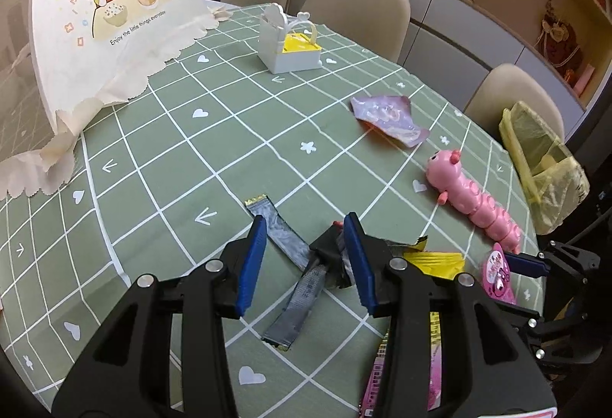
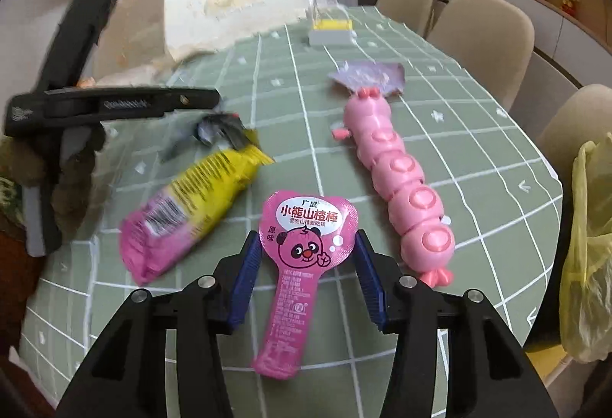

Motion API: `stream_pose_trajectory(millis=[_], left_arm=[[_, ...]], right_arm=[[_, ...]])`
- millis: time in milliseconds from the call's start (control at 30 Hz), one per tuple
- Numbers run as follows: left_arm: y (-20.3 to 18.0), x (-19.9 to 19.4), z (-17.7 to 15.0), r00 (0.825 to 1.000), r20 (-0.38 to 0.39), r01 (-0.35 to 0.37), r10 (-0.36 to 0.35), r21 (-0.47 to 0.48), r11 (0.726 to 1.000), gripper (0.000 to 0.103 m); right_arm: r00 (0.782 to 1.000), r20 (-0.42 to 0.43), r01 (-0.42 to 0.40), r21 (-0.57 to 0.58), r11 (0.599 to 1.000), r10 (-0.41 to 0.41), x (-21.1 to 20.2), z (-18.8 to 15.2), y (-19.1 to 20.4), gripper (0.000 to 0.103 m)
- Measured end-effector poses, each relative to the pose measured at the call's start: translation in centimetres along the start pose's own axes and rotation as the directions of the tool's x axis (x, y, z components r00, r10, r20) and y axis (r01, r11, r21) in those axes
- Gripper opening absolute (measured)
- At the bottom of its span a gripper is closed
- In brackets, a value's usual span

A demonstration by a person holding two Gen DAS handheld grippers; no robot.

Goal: Collect trash
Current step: 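Grasp the dark wrapper strips with the left tool while the right tool holds the lollipop, then carry the wrapper strips and lollipop over the bin with both tools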

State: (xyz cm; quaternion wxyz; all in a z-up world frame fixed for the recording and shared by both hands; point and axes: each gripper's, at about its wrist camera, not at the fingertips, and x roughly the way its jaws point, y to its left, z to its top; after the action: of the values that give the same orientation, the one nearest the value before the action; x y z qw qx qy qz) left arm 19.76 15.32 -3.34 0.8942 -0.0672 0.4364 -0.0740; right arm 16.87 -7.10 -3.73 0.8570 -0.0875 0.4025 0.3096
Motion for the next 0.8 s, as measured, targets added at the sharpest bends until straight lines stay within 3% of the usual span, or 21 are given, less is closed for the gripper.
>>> stream_pose_trajectory(millis=[133, 233, 433, 600, 800], left_arm=[[0.2, 0.0, 0.1, 0.999, -0.006, 0.035, -0.035, -0.01, 0.999, 0.046], [-0.6, 0.6, -0.2, 0.999, -0.038, 0.041, -0.039, 0.036, 0.999, 0.049], [-1.9, 1.7, -1.3, 0.998, -0.058, -0.024, 0.03, 0.095, 0.995, 0.049], [-2.6, 1.1, -1.5, 0.999, -0.031, -0.031, 0.035, 0.14, 0.99, 0.027], [-4.2, 0.6, -1.9, 0.998, 0.01, -0.055, 0.054, 0.219, 0.974, 0.025]], right_arm=[[0.997, 0.08, 0.017, 0.016, 1.0, -0.018, -2.4, -0.5, -0.1, 0.046], [0.992, 0.112, 0.06, 0.054, 0.997, -0.066, -3.5, -1.3, -0.8, 0.046], [0.991, 0.127, 0.024, 0.136, 0.99, -0.042, -4.1, -2.9, -2.4, 0.046], [0.991, 0.126, 0.017, 0.162, 0.987, -0.038, -4.2, -3.7, -3.1, 0.046], [0.993, 0.112, 0.022, 0.178, 0.984, -0.043, -3.8, -4.5, -3.7, 0.046]])
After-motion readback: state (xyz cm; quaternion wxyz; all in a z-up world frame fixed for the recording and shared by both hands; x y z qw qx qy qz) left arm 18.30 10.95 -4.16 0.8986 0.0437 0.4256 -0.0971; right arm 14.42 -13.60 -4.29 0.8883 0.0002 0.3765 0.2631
